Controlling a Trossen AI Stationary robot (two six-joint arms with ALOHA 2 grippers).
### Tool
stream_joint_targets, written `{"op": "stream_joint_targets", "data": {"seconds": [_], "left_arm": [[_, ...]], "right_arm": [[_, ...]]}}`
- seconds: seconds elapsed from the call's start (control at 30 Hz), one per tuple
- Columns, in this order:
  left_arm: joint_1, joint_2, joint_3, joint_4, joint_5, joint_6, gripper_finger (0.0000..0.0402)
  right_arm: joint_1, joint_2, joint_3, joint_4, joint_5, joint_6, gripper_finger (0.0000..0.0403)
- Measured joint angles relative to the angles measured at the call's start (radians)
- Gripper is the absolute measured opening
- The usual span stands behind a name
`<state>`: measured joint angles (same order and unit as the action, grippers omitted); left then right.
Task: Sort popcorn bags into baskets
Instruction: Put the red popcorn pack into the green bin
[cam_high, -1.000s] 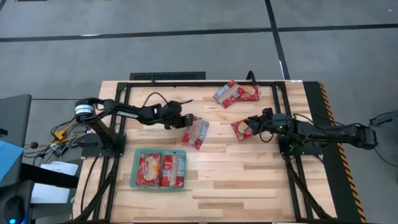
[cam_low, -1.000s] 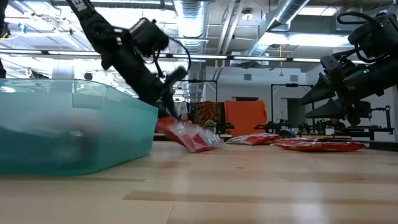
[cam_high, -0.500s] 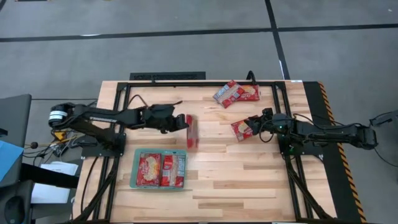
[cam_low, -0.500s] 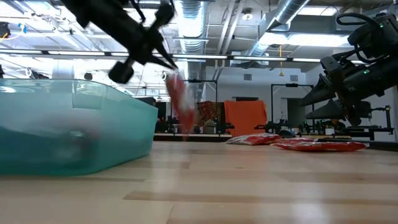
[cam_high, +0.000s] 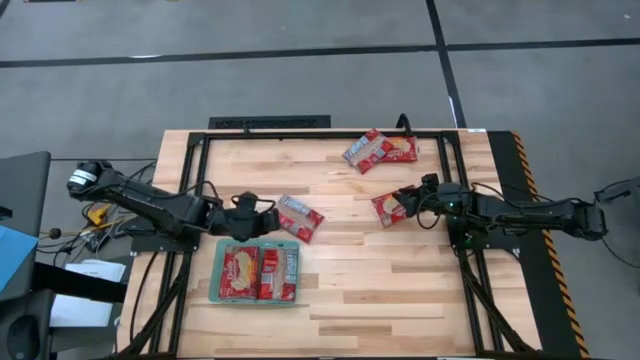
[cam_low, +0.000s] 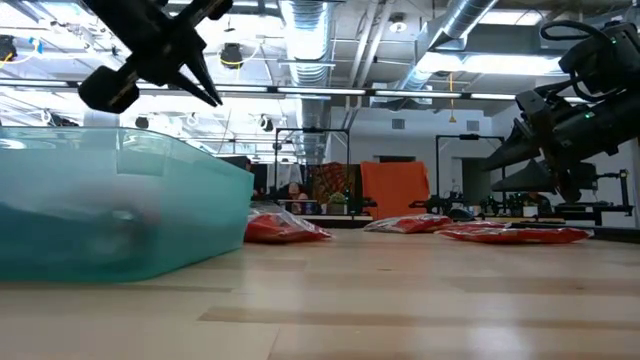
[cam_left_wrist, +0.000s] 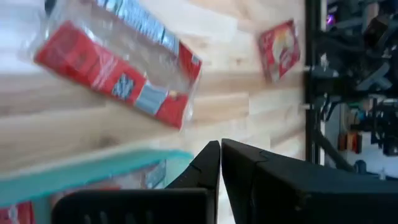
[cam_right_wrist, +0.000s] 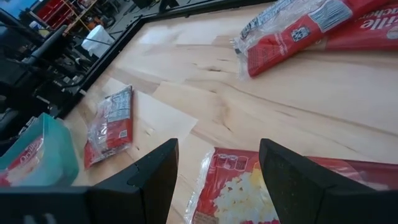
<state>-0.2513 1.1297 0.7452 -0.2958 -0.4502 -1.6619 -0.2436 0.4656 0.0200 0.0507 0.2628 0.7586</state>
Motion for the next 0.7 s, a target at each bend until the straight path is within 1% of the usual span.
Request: {"op": "stream_joint_targets", "data": {"seconds": [0.1,0.2,0.33,0.43,0.53,0.6,0.7], "left_arm": [[0.018,-0.003,0.000,0.001,-0.003,0.053,0.0023],[0.044,-0.017,0.000,0.013,0.006,0.108,0.0062],[0.096,-0.044,0.000,0.022,0.023,0.203,0.0135],[0.146,-0.054,0.000,0.014,0.037,0.294,0.0194],[0.212,-0.047,0.000,-0.031,0.068,0.360,0.0249],[0.267,-0.025,0.000,-0.052,0.113,0.381,0.0277],[0.346,0.007,-0.010,-0.072,0.191,0.435,0.0299]], "right_arm": [[0.001,0.034,0.029,0.014,-0.022,-0.014,0.0249],[0.002,0.116,0.120,0.021,-0.042,-0.128,0.0249],[0.002,0.267,0.316,-0.025,-0.048,-0.317,0.0249],[0.004,0.406,0.472,-0.098,-0.048,-0.387,0.0249],[0.019,0.558,0.577,-0.183,-0.048,-0.382,0.0249],[0.031,0.659,0.603,-0.173,-0.059,-0.306,0.0249],[0.056,0.809,0.607,-0.103,-0.119,-0.168,0.0249]]}}
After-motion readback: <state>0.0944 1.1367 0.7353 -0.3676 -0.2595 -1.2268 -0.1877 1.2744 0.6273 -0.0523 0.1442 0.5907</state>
